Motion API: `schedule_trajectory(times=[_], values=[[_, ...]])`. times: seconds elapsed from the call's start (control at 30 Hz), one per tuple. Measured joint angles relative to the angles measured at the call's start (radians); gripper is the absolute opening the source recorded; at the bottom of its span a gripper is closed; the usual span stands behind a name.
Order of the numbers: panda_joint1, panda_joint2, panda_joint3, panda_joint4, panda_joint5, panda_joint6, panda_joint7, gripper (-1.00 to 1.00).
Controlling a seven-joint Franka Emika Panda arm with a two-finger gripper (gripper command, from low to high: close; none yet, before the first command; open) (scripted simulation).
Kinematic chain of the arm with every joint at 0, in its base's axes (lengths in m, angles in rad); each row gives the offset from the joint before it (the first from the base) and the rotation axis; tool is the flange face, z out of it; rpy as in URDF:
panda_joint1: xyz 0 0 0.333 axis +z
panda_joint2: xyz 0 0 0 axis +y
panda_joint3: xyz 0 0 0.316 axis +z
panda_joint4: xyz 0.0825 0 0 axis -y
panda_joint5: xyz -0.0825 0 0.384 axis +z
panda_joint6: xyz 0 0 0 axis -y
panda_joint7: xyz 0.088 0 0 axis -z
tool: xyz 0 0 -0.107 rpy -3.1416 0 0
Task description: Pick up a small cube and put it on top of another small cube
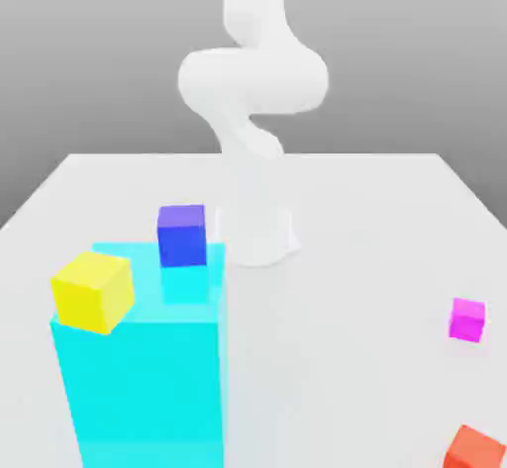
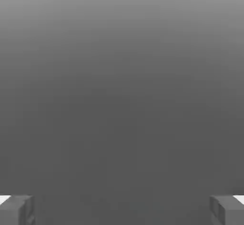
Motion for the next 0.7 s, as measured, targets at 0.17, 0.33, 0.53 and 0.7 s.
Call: schedule_trajectory(times=[0.17, 0.33, 0.53, 0.7], values=[[0.049, 0.187, 0.019, 0.019, -0.003, 0.045, -0.065, 0.00], [0.092, 0.368, 0.043, 0.038, -0.007, 0.089, -0.127, 0.00], [0.136, 0.586, 0.080, 0.060, -0.021, 0.142, -0.196, 0.00], [0.190, 0.768, 0.104, 0.079, -0.045, 0.185, -0.244, 0.00]])
